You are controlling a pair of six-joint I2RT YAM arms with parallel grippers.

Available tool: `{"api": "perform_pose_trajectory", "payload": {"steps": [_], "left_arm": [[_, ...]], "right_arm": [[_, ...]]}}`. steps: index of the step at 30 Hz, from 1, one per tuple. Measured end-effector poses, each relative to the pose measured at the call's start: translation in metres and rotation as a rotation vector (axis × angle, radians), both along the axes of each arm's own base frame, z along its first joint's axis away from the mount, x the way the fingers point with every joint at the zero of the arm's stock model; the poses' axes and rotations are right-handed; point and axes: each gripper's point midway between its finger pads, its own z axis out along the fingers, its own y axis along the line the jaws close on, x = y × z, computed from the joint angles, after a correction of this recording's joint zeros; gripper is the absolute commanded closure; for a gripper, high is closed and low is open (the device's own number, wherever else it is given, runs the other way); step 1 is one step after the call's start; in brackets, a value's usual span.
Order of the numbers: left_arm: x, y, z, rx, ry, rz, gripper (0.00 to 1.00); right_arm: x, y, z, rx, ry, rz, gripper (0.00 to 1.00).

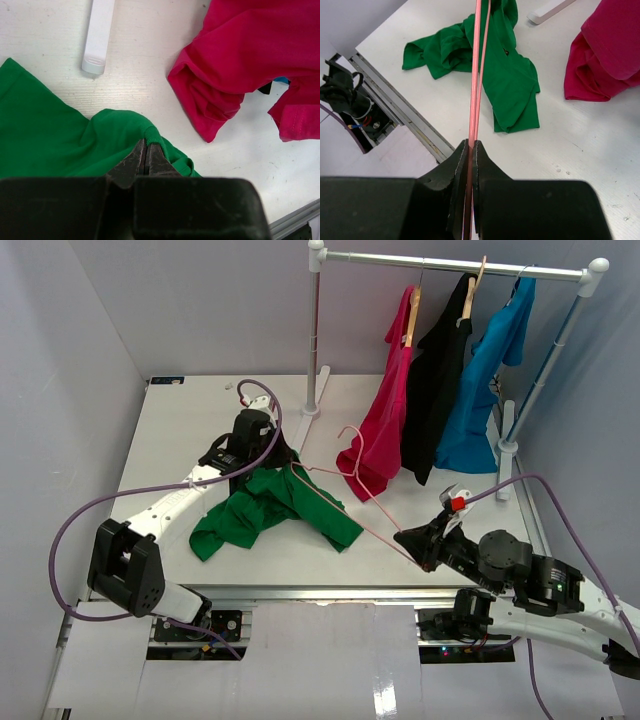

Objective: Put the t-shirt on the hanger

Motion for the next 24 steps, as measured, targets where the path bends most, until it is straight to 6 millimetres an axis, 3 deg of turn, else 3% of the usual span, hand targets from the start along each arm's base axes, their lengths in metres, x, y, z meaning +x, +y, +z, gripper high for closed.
{"api": "perform_pose_trajectory", "payload": {"steps": [9,24], "left_arm": [[-0.016,-0.016,0.016,-0.074,0.004,-0.102,1.00],[-0.065,-0.028,0.110,-0.250,-0.179,-0.295,1.00]], "right_arm": [[0.012,0.017,-0.023,-0.084,-0.020,-0.019,0.92],[0.037,0.075,-0.013,0.075,-0.186,-0.026,0.92]]}}
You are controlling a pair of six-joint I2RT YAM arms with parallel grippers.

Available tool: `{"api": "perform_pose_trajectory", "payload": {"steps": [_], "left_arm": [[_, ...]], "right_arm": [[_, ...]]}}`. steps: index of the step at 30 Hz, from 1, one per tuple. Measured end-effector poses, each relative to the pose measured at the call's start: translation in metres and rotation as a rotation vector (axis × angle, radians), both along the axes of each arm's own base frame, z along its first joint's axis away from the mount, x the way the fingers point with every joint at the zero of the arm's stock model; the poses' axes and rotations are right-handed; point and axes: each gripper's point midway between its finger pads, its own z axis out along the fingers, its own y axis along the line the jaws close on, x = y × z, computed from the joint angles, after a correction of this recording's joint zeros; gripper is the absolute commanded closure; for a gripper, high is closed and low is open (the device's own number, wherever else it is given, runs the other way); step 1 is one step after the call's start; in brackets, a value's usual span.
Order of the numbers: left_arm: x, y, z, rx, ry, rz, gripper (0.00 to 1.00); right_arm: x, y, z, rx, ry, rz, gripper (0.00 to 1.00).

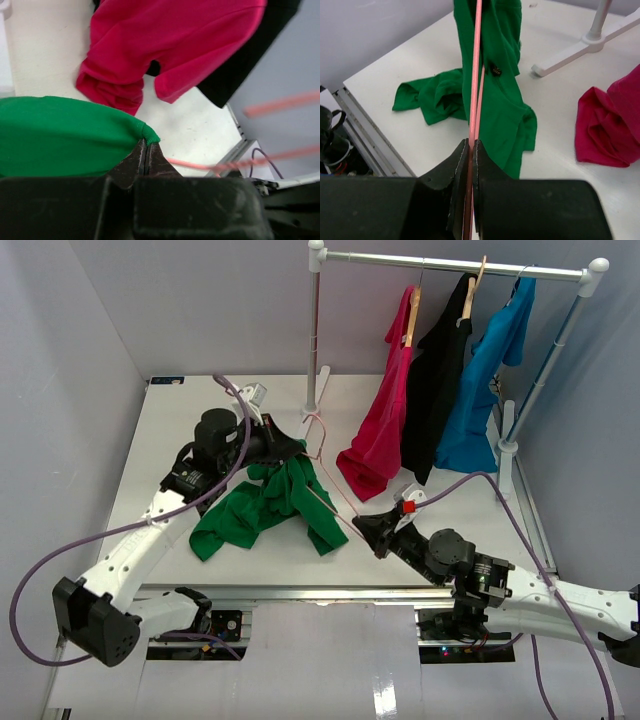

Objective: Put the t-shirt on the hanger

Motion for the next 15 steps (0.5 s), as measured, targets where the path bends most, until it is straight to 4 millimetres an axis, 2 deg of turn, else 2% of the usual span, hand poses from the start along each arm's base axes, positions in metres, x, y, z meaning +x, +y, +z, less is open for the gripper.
{"api": "perform_pose_trajectory", "payload": {"steps": [5,8,12,15], "left_arm": [[-0.024,0.006,0.040,-0.073,-0.088,-0.030,1.00],[-0.036,0.008,0.057,-0.111,-0.122,-0.048,1.00],[-0.048,0.006,0.069,-0.160,-0.134,-0.087,1.00],[-0.058,0.003,0.066,-0.190,-0.124,-0.124,1.00]], "right_arm": [[0.013,0.007,0.015,0.047,-0.059,-0.055,0.92],[0.021,0.014,0.028,0.054,-0.091,-0.082,0.92],[0.026,0.021,0.036,0.062,-0.128,-0.097,0.92],[0.029,0.025,0.044,0.081,-0.158,-0.104,0.92]]}}
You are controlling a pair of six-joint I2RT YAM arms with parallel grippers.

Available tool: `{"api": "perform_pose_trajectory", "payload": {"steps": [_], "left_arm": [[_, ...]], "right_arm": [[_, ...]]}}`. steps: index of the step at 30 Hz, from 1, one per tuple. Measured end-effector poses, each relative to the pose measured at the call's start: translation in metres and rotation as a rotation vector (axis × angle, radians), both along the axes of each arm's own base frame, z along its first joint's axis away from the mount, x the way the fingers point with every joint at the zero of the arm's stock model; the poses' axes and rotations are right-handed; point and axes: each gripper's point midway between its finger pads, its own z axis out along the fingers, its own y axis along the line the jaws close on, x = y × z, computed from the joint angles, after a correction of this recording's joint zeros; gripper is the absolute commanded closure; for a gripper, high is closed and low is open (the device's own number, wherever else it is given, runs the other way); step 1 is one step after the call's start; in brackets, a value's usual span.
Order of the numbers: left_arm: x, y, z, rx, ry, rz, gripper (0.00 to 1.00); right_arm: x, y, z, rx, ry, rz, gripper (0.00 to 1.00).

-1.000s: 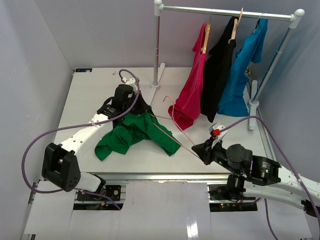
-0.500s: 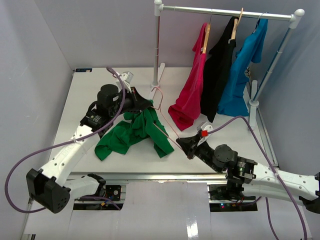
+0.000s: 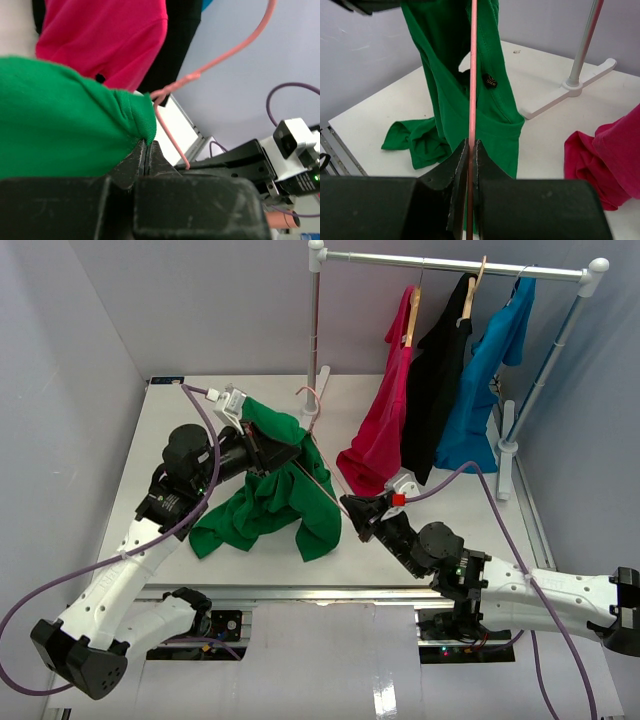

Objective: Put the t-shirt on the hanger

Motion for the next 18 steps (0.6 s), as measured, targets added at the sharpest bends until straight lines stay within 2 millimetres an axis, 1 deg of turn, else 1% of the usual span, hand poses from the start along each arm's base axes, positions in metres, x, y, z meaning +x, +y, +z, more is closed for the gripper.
{"api": "perform_pose_trajectory", "payload": {"steps": [4,6,7,8,9,13,16,18], "left_arm": [[-0.009,-0.006,-0.012,-0.018,0.012,-0.061,1.00],[-0.013,-0.008,-0.019,-0.024,0.015,-0.091,1.00],[-0.015,-0.009,-0.022,-0.025,0.016,-0.105,0.92],[-0.017,-0.010,-0.024,-0.026,0.013,-0.119,0.76],[-0.020,-0.010,-0.026,-0.027,0.007,-0.131,0.62],[-0.038,-0.008,-0.020,-0.004,-0.062,-0.205,0.28],[-0.053,-0.004,-0.008,0.037,-0.121,-0.249,0.25],[-0.058,0.001,0.007,0.080,-0.184,-0.255,0.26]], "right_arm": [[0.001,0.007,0.008,0.027,-0.032,0.003,0.92],[0.003,0.012,0.008,0.026,-0.046,0.001,0.92],[0.004,0.013,0.007,0.023,-0.052,0.000,0.92],[0.004,0.015,0.007,0.021,-0.057,0.001,0.92],[0.004,0.016,0.006,0.021,-0.062,0.002,0.92],[0.001,0.012,0.006,0.072,-0.089,0.009,0.92],[-0.002,0.004,0.004,0.103,-0.104,0.017,0.92],[-0.006,-0.002,0.007,0.130,-0.119,0.030,0.92]]}}
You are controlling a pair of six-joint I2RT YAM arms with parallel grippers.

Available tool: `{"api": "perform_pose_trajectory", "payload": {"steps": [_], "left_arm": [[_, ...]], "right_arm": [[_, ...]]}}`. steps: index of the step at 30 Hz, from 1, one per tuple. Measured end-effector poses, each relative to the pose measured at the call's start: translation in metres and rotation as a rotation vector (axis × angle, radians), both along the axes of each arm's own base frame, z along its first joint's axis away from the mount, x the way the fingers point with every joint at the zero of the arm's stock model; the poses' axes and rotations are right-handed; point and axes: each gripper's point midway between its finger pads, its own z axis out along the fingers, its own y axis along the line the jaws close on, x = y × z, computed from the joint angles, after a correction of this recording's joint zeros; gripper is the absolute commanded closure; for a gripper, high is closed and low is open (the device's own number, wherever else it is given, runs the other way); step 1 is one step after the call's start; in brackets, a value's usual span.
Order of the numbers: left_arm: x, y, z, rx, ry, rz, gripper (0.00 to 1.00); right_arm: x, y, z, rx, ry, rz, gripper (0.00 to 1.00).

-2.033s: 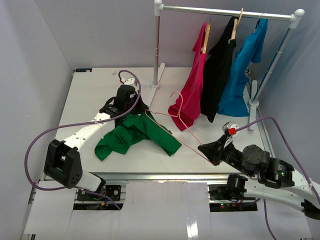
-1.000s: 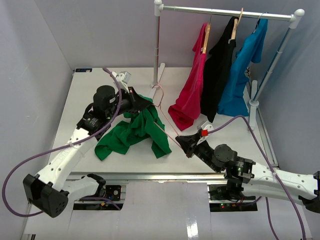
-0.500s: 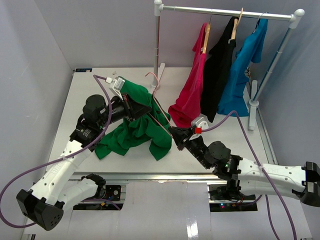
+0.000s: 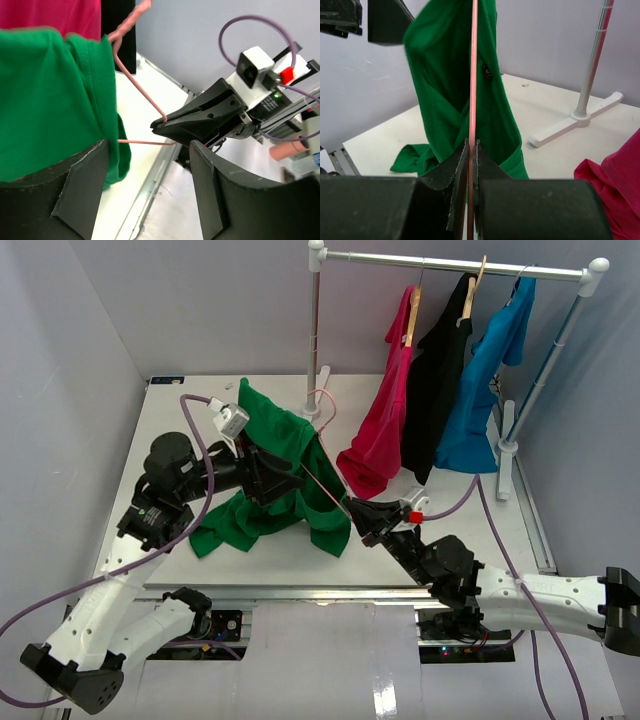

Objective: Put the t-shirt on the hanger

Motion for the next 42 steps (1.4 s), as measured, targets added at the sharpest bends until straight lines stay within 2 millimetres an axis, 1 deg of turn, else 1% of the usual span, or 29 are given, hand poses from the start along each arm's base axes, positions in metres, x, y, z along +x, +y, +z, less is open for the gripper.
{"api": "perform_pose_trajectory", "payload": {"steps": [4,7,9,11,14,17,21,24,25,27,30,33,38,40,42], "left_arm": [[-0.009,0.014,0.034,0.058,-0.205,0.015,0.27],[-0.012,0.028,0.050,0.108,-0.363,0.064,0.28],[-0.010,0.038,0.058,0.151,-0.460,0.109,0.30],[-0.007,0.045,0.072,0.188,-0.564,0.142,0.33],[-0.003,0.047,0.082,0.244,-0.691,0.136,0.37],[0.003,0.043,0.078,0.307,-0.776,0.095,0.44],[0.010,0.034,0.072,0.376,-0.822,-0.001,0.44],[0.012,0.024,0.074,0.393,-0.833,-0.085,0.43],[0.010,0.021,0.072,0.393,-0.828,-0.117,0.43],[0.002,0.017,0.066,0.386,-0.807,-0.184,0.38],[-0.018,0.015,0.056,0.362,-0.765,-0.278,0.37],[-0.033,0.018,0.045,0.350,-0.721,-0.315,0.37],[-0.042,0.020,0.014,0.360,-0.630,-0.363,0.37],[-0.040,0.018,0.001,0.366,-0.593,-0.384,0.37],[-0.037,0.015,-0.006,0.372,-0.571,-0.397,0.37]], "right_arm": [[-0.010,-0.019,0.007,0.068,-0.027,0.025,0.92],[-0.019,-0.030,0.008,0.108,-0.043,0.062,0.92],[-0.026,-0.033,0.008,0.122,-0.053,0.097,0.92],[-0.034,-0.036,0.009,0.124,-0.059,0.138,0.92],[-0.046,-0.035,0.009,0.112,-0.073,0.207,0.92],[-0.058,-0.029,0.002,0.074,-0.075,0.282,0.92],[-0.071,-0.022,-0.013,0.009,-0.066,0.358,0.92],[-0.077,-0.019,-0.020,-0.024,-0.062,0.395,0.92],[-0.078,-0.020,-0.021,-0.029,-0.062,0.403,0.92],[-0.081,-0.021,-0.022,-0.032,-0.065,0.415,0.92],[-0.084,-0.024,-0.021,-0.030,-0.070,0.424,0.92],[-0.086,-0.028,-0.019,-0.025,-0.075,0.431,0.92],[-0.090,-0.031,-0.022,-0.036,-0.077,0.446,0.92],[-0.091,-0.031,-0.022,-0.037,-0.078,0.450,0.92],[-0.091,-0.032,-0.023,-0.042,-0.077,0.453,0.92]]}}
